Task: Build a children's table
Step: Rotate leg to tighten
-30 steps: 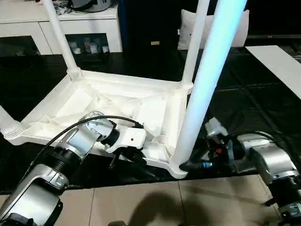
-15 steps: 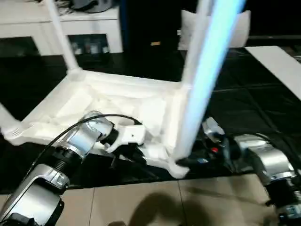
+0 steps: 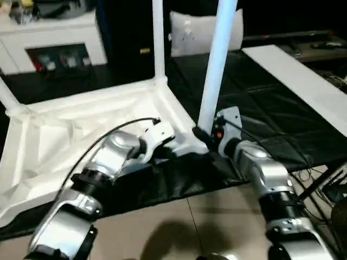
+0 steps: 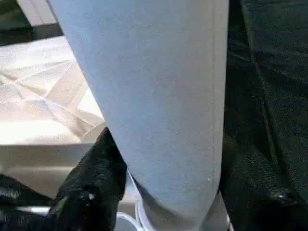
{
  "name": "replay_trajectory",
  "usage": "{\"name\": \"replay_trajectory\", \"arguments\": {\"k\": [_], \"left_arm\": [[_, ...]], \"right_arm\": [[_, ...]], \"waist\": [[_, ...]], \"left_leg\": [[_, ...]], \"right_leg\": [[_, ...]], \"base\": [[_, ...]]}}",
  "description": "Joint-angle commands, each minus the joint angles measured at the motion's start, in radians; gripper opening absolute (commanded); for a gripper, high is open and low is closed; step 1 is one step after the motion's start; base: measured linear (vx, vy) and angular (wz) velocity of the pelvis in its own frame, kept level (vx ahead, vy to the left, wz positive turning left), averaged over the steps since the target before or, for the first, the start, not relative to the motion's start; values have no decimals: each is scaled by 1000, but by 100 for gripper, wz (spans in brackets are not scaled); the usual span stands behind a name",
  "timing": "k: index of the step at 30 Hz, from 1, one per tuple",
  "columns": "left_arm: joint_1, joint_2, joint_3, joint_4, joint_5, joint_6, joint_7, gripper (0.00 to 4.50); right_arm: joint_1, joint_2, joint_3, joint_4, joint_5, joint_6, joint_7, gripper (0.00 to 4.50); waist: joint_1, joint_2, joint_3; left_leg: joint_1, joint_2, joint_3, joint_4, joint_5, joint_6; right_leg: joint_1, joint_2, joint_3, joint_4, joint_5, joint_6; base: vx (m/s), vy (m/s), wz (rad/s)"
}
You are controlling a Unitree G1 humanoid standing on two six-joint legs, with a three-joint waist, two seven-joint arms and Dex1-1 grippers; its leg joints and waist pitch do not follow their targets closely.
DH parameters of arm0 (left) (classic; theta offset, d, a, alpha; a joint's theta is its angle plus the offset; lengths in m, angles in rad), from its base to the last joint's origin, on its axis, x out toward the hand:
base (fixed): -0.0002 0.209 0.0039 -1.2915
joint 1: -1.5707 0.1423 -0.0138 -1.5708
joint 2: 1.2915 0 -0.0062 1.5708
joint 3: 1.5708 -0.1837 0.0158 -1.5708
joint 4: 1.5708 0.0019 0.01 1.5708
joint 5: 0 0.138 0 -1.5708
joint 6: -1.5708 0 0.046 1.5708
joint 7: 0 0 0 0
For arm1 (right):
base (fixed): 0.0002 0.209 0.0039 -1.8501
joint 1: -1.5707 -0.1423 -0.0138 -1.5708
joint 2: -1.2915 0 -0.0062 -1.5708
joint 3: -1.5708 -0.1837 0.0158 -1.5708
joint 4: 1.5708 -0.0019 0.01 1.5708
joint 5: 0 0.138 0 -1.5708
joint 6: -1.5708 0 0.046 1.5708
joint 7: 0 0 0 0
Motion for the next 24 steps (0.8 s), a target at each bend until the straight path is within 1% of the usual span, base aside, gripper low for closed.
{"name": "replay_trajectory", "arguments": {"k": [1,2,3,4,6,7,8,9,10,11,12,13,14,15,16,17,18,19,20,21,22,24], "left_arm": [[-30,-16,1,-15,1,-55,28,0],[-29,-12,-1,-17,5,-51,33,0],[-29,-8,-2,-14,9,-49,40,0],[-29,-1,-6,-8,16,-57,46,0],[-23,14,-10,-8,36,-66,71,0],[-22,16,-10,-9,40,-69,77,0],[-19,22,-11,-10,49,-76,93,0],[-14,25,-6,-10,54,-82,115,0],[-12,25,-1,-7,56,-89,132,0],[-9,24,12,0,57,-111,166,0],[-7,25,21,6,57,-134,188,0],[-3,29,25,9,59,-168,200,27],[-1,32,27,10,61,-191,206,27],[8,39,30,7,58,-220,207,43],[23,49,31,-6,52,-265,193,54],[35,57,33,-19,48,-276,192,60],[35,57,33,-19,48,-276,192,60],[58,74,36,-46,45,-295,197,86],[72,81,40,-63,35,-299,190,93],[84,85,45,-78,24,-303,184,93],[98,87,54,-100,9,-299,180,100],[125,83,79,-150,-25,-272,170,124]], "right_arm": [[3,40,46,-4,24,1,24,313],[9,38,42,-16,21,-4,21,317],[14,37,37,-27,19,-3,18,322],[23,31,35,-43,21,-3,28,331],[62,2,44,-96,21,-8,58,353],[70,-4,46,-107,22,-9,66,359],[91,-18,52,-132,24,-14,87,364],[125,-39,60,-171,28,-16,113,373],[143,-49,64,-191,29,-19,122,387],[171,-67,69,-225,33,-17,138,395],[192,-82,70,-251,37,-14,150,395],[210,-94,67,-274,40,-11,156,407],[221,-101,65,-288,42,-10,159,407],[235,-105,55,-309,50,0,157,418],[252,-111,45,-336,59,11,157,430],[267,-117,41,-359,65,19,158,436],[267,-117,41,-359,65,19,158,436],[293,-129,42,-396,70,33,162,446],[305,-134,45,-411,72,35,165,449],[314,-139,48,-426,76,38,171,449],[321,-143,53,-436,79,38,177,450],[324,-141,61,-444,82,26,187,450]], "waist": [[11,4,-68],[9,12,-71],[8,11,-72],[9,10,-70],[11,9,-69],[16,8,-68],[19,7,-69],[20,6,-67],[27,5,-66],[29,3,-63],[29,2,-64],[27,-1,-63],[24,0,-64],[21,0,-65],[22,-2,-66],[23,-3,-67],[23,0,-67],[24,0,-67],[28,4,-65],[28,3,-65],[30,5,-67],[33,5,-66]], "left_leg": [[-19,6,15,-67,-148,57],[-20,12,13,-68,-149,60],[-21,13,14,-68,-143,62],[-21,14,15,-69,-146,63],[-17,13,18,-69,-159,66],[-19,13,18,-69,-159,68],[-18,13,19,-70,-158,70],[-19,13,20,-70,-159,70],[-16,12,22,-68,-161,73],[-20,11,22,-71,-164,73],[-20,10,22,-70,-169,74],[-25,6,22,-69,-170,76],[-24,5,21,-70,-171,75],[-25,5,21,-69,-171,75],[-23,7,20,-69,-164,78],[-23,10,20,-70,-152,80],[-22,14,18,-71,-145,80],[-20,18,19,-72,-135,83],[-20,20,19,-73,-136,84],[-20,20,20,-74,-138,82],[-19,20,20,-73,-137,82],[-19,21,22,-73,-134,80]], "right_leg": [[72,-54,51,-102,-382,-74],[74,-56,52,-99,-341,-92],[76,-57,53,-97,-317,-102],[75,-56,55,-95,-293,-118],[75,-57,58,-98,-297,-122],[77,-59,59,-98,-301,-121],[77,-61,59,-97,-307,-120],[77,-60,59,-100,-316,-116],[76,-59,60,-103,-329,-102],[78,-56,57,-105,-344,-89],[80,-56,56,-106,-354,-81],[82,-56,54,-111,-376,-61],[79,-57,51,-114,-397,-50],[79,-57,51,-115,-400,-48],[77,-58,51,-115,-399,-50],[76,-59,53,-113,-385,-53],[76,-60,55,-109,-370,-60],[73,-59,57,-106,-340,-71],[72,-59,59,-103,-323,-80],[73,-60,60,-102,-320,-83],[72,-60,60,-100,-310,-90],[73,-62,62,-98,-297,-102]], "base": [[0,0,0],[0,0,0],[0,0,0],[0,0,0],[0,0,0],[0,0,0],[0,0,0],[0,0,0],[0,0,0],[0,0,0],[0,0,0],[0,0,0],[0,0,0],[0,0,0],[0,0,0],[0,0,0],[0,0,0],[0,0,0],[0,0,0],[0,0,0],[0,0,0],[0,0,0]]}}
